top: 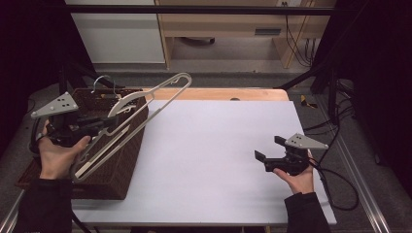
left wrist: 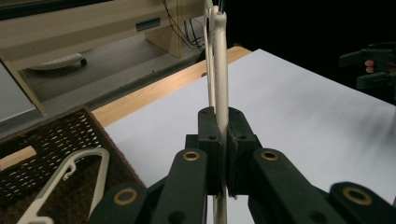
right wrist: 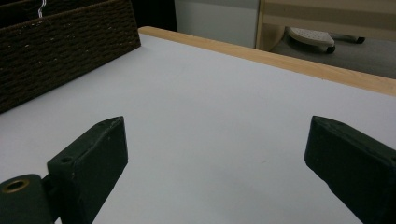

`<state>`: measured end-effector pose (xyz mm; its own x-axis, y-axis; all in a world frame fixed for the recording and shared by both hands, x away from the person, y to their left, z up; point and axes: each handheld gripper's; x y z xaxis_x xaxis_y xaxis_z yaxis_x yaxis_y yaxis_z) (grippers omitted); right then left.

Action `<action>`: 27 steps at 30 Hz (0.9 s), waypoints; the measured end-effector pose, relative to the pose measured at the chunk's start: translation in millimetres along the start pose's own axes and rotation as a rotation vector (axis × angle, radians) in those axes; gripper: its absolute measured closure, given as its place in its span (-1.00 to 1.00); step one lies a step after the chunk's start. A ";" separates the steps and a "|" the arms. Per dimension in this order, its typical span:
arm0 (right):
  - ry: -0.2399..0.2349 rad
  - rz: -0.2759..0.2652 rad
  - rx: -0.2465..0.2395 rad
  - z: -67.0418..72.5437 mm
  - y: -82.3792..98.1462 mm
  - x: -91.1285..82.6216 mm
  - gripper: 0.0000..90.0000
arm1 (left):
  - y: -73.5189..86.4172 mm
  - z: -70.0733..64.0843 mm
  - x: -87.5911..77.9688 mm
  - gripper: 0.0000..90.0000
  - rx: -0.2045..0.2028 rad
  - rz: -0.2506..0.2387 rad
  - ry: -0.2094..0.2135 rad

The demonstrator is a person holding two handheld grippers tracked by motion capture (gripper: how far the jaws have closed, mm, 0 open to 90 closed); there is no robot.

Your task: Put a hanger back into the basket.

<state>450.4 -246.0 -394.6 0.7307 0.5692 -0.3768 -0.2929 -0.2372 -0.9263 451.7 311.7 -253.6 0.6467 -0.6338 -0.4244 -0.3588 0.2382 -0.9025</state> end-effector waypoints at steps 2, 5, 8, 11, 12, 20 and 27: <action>0.001 0.000 0.000 0.0 0.0 -0.1 -0.86 | 1.2 9.7 -1.5 0.93 0.001 0.009 -0.001; 0.004 0.002 -0.002 -0.3 0.0 -0.2 -0.86 | 4.4 24.7 -3.7 0.93 -0.010 0.008 0.004; 0.005 0.004 -0.003 -0.3 0.0 -0.2 -0.86 | 9.6 40.0 -4.3 0.93 -0.028 0.006 0.000; 0.008 0.004 -0.005 -0.6 0.1 -0.3 -0.86 | 15.7 52.7 -4.7 0.93 -0.031 0.022 -0.025; 0.006 0.006 -0.007 -0.8 0.1 -0.6 -0.86 | 17.9 57.5 -4.9 0.93 -0.035 0.025 -0.033; 0.009 0.013 -0.007 -0.6 0.8 0.8 -0.87 | 37.2 91.8 -8.4 0.93 -0.080 0.051 -0.076; 0.012 0.019 -0.010 -2.1 2.0 1.8 -0.87 | 52.9 114.3 -18.6 0.93 -0.112 0.055 -0.095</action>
<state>452.4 -247.1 -397.1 0.7322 0.5554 -0.3943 -0.3009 -0.2556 -0.9188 497.6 420.2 -301.8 0.6829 -0.5482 -0.4828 -0.4647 0.1839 -0.8662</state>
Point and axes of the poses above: each handheld gripper's, and its own axes: x roughly forward along the jaws, y roughly out of its underside, z roughly to its left, and after that the axes turned 5 degrees about -x, right-handed
